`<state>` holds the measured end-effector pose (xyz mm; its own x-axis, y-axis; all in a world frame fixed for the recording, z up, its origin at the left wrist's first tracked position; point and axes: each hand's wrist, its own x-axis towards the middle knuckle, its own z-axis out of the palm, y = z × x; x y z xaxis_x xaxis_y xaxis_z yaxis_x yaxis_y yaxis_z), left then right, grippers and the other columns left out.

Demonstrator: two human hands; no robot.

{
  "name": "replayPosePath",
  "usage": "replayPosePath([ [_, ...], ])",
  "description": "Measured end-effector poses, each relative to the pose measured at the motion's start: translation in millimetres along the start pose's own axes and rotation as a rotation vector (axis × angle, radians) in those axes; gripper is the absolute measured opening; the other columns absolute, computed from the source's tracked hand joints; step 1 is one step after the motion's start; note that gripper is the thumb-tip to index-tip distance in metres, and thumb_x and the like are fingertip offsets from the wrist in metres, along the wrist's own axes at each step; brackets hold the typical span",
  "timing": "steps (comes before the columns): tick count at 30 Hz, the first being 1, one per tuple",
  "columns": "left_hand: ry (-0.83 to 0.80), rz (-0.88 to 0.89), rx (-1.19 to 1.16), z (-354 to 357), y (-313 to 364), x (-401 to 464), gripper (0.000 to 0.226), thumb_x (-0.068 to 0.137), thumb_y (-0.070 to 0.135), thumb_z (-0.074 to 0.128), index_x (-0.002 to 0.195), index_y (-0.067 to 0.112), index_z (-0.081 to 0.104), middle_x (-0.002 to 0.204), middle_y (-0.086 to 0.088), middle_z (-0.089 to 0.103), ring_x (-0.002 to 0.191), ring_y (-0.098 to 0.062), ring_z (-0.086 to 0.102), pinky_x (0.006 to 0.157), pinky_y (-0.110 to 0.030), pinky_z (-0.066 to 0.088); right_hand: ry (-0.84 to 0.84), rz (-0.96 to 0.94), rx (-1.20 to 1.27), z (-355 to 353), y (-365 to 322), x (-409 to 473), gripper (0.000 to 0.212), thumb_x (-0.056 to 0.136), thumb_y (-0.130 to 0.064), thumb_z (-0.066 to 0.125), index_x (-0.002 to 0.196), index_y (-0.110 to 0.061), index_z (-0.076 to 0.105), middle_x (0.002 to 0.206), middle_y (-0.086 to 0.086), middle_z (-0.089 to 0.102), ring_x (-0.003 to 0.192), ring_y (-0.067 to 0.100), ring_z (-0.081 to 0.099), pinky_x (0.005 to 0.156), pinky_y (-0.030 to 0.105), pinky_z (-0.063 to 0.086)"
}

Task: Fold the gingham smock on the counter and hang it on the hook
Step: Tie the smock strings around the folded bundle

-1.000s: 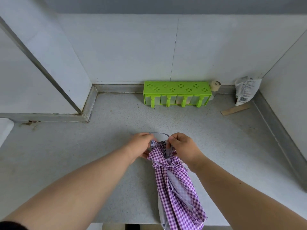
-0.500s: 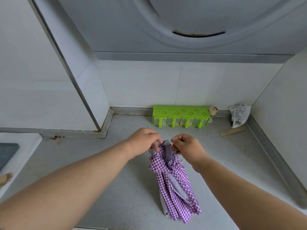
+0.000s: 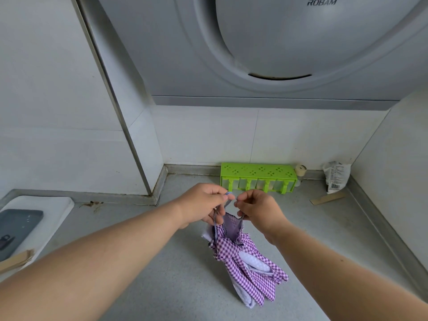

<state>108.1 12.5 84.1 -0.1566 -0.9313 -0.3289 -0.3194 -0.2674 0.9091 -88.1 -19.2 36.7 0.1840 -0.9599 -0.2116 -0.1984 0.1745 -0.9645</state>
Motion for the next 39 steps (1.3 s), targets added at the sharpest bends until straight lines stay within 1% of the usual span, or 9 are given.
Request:
replayPosePath([
  [8,0.065,0.059,-0.196,3,-6,0,0.014,0.105,0.020,0.067,0.109,0.015,0.079,0.117,0.006,0.079,0.079,-0.019,0.070,0.066,-0.035,0.064,-0.122,0.039,-0.061,11,-3,-2,0.015,0.096,0.001,0.065,0.101,-0.007,0.076,0.093,0.006,0.078,0.064,0.013,0.062,0.065,0.025,0.053],
  [14,0.032,0.139,-0.105,2,-5,-3,0.030,0.103,0.009,0.062,0.085,0.019,0.084,0.144,0.021,0.055,0.110,-0.015,0.072,0.069,-0.025,0.054,-0.211,-0.033,-0.149,10,-5,-11,0.026,0.094,0.004,0.061,0.108,-0.012,0.076,0.100,0.001,0.078,0.071,0.010,0.066,0.073,0.028,0.057],
  [20,0.022,0.167,0.031,3,-9,-1,0.029,0.099,0.017,0.069,0.082,0.033,0.087,0.134,0.016,0.070,0.129,-0.003,0.061,0.116,-0.029,0.041,-0.275,-0.131,-0.152,11,-18,-21,0.012,0.097,-0.001,0.066,0.096,-0.006,0.077,0.077,0.002,0.072,0.069,0.007,0.063,0.070,0.021,0.053],
  [23,0.059,0.163,0.044,2,-9,-1,0.026,0.099,0.017,0.070,0.085,0.032,0.086,0.110,0.006,0.081,0.111,-0.004,0.070,0.106,-0.027,0.048,-0.316,-0.131,-0.092,11,-18,-24,0.008,0.094,-0.002,0.071,0.093,-0.007,0.077,0.079,0.004,0.070,0.071,0.011,0.061,0.071,0.024,0.052],
  [27,0.044,0.170,0.092,1,-4,-8,0.019,0.103,0.020,0.067,0.097,0.030,0.082,0.087,0.014,0.080,0.094,0.005,0.070,0.095,-0.018,0.048,-0.289,-0.099,-0.021,11,-17,-24,0.007,0.095,-0.007,0.072,0.093,-0.008,0.078,0.071,-0.002,0.071,0.063,0.009,0.062,0.066,0.019,0.050],
  [29,0.040,0.174,0.116,1,-7,-8,0.019,0.104,0.021,0.066,0.100,0.031,0.081,0.087,0.013,0.080,0.090,0.005,0.071,0.094,-0.021,0.052,-0.271,-0.081,-0.026,12,-17,-24,0.009,0.096,-0.011,0.072,0.090,-0.010,0.079,0.069,-0.003,0.073,0.060,0.009,0.061,0.065,0.020,0.049],
  [33,0.054,0.184,0.177,5,-8,-8,0.020,0.109,0.022,0.057,0.104,0.031,0.074,0.084,0.012,0.074,0.073,0.006,0.064,0.073,-0.019,0.050,-0.252,-0.036,0.026,14,-14,-22,0.014,0.096,-0.017,0.074,0.091,-0.005,0.080,0.093,0.026,0.074,0.067,0.021,0.057,0.070,0.034,0.047],
  [36,0.067,0.111,0.272,6,-11,-6,0.014,0.110,0.032,0.052,0.101,0.035,0.063,0.099,-0.002,0.073,0.090,-0.009,0.062,0.091,-0.038,0.052,-0.231,-0.016,0.033,14,-12,-21,0.010,0.095,-0.008,0.073,0.093,0.000,0.079,0.090,0.013,0.078,0.064,0.015,0.059,0.070,0.032,0.052],
  [39,0.034,0.001,0.333,4,-11,-7,0.024,0.109,0.035,0.048,0.091,0.033,0.064,0.098,-0.011,0.069,0.088,-0.017,0.056,0.084,-0.037,0.044,-0.236,-0.036,-0.009,16,-14,-21,0.009,0.094,-0.009,0.074,0.092,-0.002,0.080,0.090,0.015,0.078,0.068,0.018,0.062,0.073,0.033,0.054],
])
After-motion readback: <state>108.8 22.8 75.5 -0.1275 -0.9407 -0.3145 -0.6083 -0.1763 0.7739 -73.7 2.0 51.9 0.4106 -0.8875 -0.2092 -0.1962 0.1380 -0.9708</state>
